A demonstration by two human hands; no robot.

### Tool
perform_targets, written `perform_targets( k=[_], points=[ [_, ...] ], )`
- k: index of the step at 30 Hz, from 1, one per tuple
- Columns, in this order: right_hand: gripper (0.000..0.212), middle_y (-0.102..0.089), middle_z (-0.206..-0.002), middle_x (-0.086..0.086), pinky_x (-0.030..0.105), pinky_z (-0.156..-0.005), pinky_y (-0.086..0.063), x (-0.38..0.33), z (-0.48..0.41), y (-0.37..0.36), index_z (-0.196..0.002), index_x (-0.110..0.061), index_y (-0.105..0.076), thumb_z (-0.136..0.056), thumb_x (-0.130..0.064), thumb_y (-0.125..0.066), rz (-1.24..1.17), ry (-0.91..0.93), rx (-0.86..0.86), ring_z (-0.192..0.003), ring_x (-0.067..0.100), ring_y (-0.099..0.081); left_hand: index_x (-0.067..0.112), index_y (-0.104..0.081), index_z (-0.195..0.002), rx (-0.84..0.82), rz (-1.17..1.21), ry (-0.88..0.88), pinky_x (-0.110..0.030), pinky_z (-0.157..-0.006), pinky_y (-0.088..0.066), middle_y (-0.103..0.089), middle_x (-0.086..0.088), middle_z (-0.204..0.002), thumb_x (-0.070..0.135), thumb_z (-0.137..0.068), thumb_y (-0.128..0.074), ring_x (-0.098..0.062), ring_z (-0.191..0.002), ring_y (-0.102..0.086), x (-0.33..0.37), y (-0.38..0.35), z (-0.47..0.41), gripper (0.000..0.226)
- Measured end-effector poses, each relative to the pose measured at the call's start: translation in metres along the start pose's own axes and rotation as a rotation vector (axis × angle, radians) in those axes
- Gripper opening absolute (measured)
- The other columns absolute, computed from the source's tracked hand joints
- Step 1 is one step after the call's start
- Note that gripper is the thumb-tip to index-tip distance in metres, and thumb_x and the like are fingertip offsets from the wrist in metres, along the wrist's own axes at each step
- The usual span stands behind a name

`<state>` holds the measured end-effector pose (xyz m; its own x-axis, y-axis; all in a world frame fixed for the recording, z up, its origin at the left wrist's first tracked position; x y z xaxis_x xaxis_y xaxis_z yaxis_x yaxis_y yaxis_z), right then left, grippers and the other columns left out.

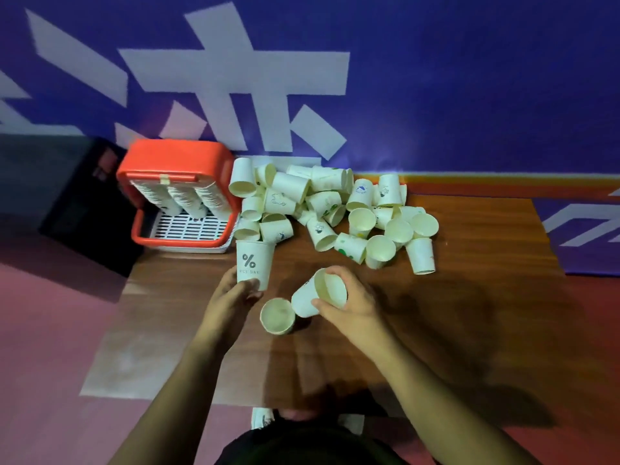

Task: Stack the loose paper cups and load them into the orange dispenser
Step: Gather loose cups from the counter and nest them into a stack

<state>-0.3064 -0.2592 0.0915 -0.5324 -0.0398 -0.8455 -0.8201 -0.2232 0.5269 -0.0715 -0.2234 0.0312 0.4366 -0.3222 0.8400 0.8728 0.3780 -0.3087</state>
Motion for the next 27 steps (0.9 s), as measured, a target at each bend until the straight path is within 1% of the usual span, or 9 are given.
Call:
perform_targets(
  k=[2, 5, 9, 14, 16, 19, 21, 24, 27],
  points=[
    [0.067, -0.054, -0.13, -0.013, 0.022, -0.097, -0.038, -0.01, 0.003, -0.033, -0.129, -0.031, -0.05, -0.071, -0.032, -0.082, 0.056, -0.022, -0.062, -0.116, 0.008, -0.048, 0.008, -0.051, -0.132, 0.006, 0.011, -0.002, -0.034, -0.083, -0.046, -0.062, -0.012, -0.113, 0.012, -0.075, -0.061, -0.021, -0.095, -0.061, 0.004, 0.021, 0.004, 0.058],
    [0.08, -0.047, -0.141, -0.009, 0.03, -0.105, -0.037, -0.012, 0.003, -0.075, -0.141, -0.03, -0.039, -0.073, -0.037, -0.081, 0.169, -0.039, -0.169, -0.127, 0.014, -0.044, 0.009, -0.054, -0.129, 0.016, 0.05, -0.005, -0.033, -0.082, -0.047, -0.065, -0.011, -0.109, 0.012, -0.075, -0.064, -0.021, -0.093, -0.062, 0.01, 0.044, 0.006, 0.055],
    [0.085, -0.044, -0.145, -0.003, 0.03, -0.111, -0.032, -0.008, 0.001, -0.116, -0.146, -0.025, -0.032, -0.076, -0.041, -0.077, 0.427, 0.008, -0.25, -0.134, 0.017, -0.038, 0.007, -0.054, -0.129, -0.021, 0.012, 0.019, -0.032, -0.08, -0.05, -0.067, -0.013, -0.111, 0.017, -0.073, -0.07, -0.019, -0.092, -0.065, 0.011, 0.065, 0.007, 0.059],
    [0.091, -0.032, -0.156, -0.004, 0.031, -0.117, -0.021, 0.009, 0.004, -0.144, -0.152, -0.024, -0.022, -0.08, -0.045, -0.074, 0.564, -0.003, -0.325, -0.144, 0.015, -0.026, 0.017, -0.057, -0.126, -0.085, -0.142, 0.027, -0.031, -0.087, -0.049, -0.071, -0.006, -0.115, 0.035, -0.06, -0.078, -0.018, -0.102, -0.066, 0.001, 0.074, 0.01, 0.072],
    [0.086, -0.028, -0.158, -0.004, 0.03, -0.117, -0.02, 0.008, 0.001, -0.14, -0.152, -0.024, -0.025, -0.083, -0.045, -0.071, 0.45, -0.047, -0.259, -0.146, 0.013, -0.023, 0.021, -0.058, -0.128, -0.128, -0.223, 0.011, -0.029, -0.09, -0.049, -0.071, -0.002, -0.118, 0.035, -0.062, -0.079, -0.019, -0.11, -0.065, -0.003, 0.073, 0.007, 0.071],
    [0.059, -0.045, -0.147, -0.003, 0.024, -0.102, -0.04, 0.002, -0.003, -0.111, -0.145, -0.025, -0.042, -0.092, -0.043, -0.061, -0.038, -0.301, -0.046, -0.131, 0.012, -0.046, 0.033, -0.053, -0.137, -0.256, -0.373, -0.001, -0.042, -0.102, -0.05, -0.066, 0.003, -0.13, 0.035, -0.07, -0.082, -0.02, -0.122, -0.06, -0.011, 0.063, 0.004, 0.073],
    [0.046, -0.054, -0.138, -0.004, 0.021, -0.091, -0.049, -0.008, -0.003, -0.104, -0.136, -0.027, -0.051, -0.094, -0.043, -0.057, -0.342, -0.351, -0.016, -0.115, 0.007, -0.058, 0.042, -0.048, -0.141, -0.361, -0.473, -0.023, -0.048, -0.105, -0.047, -0.061, 0.007, -0.136, 0.036, -0.075, -0.082, -0.019, -0.127, -0.056, -0.014, 0.051, 0.004, 0.074],
    [0.042, -0.058, -0.131, -0.005, 0.032, -0.094, -0.054, -0.013, 0.001, -0.1, -0.13, -0.033, -0.056, -0.09, -0.044, -0.062, -0.412, -0.335, -0.025, -0.114, 0.006, -0.059, 0.048, -0.04, -0.145, -0.484, -0.543, -0.05, -0.039, -0.104, -0.047, -0.056, 0.01, -0.142, 0.031, -0.08, -0.08, -0.018, -0.129, -0.054, -0.016, 0.028, 0.003, 0.078],
    [0.061, -0.059, -0.133, -0.007, 0.043, -0.101, -0.05, -0.003, 0.007, -0.096, -0.13, -0.033, -0.056, -0.077, -0.057, -0.071, -0.421, -0.345, 0.035, -0.121, 0.009, -0.056, 0.043, -0.042, -0.146, -0.542, -0.57, -0.078, -0.019, -0.095, -0.047, -0.055, 0.014, -0.141, 0.023, -0.085, -0.077, -0.008, -0.124, -0.055, -0.013, 0.011, 0.003, 0.074]
  ],
)
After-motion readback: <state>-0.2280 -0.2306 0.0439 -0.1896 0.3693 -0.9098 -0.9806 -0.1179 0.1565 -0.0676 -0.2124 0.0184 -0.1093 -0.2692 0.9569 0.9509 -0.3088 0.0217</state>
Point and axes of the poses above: each hand's wrist, its own z-axis away from the middle knuckle, its own y-axis out of the back of the hand, x = y × z, the point moved 9 cm from there along -z, towards the middle knuckle
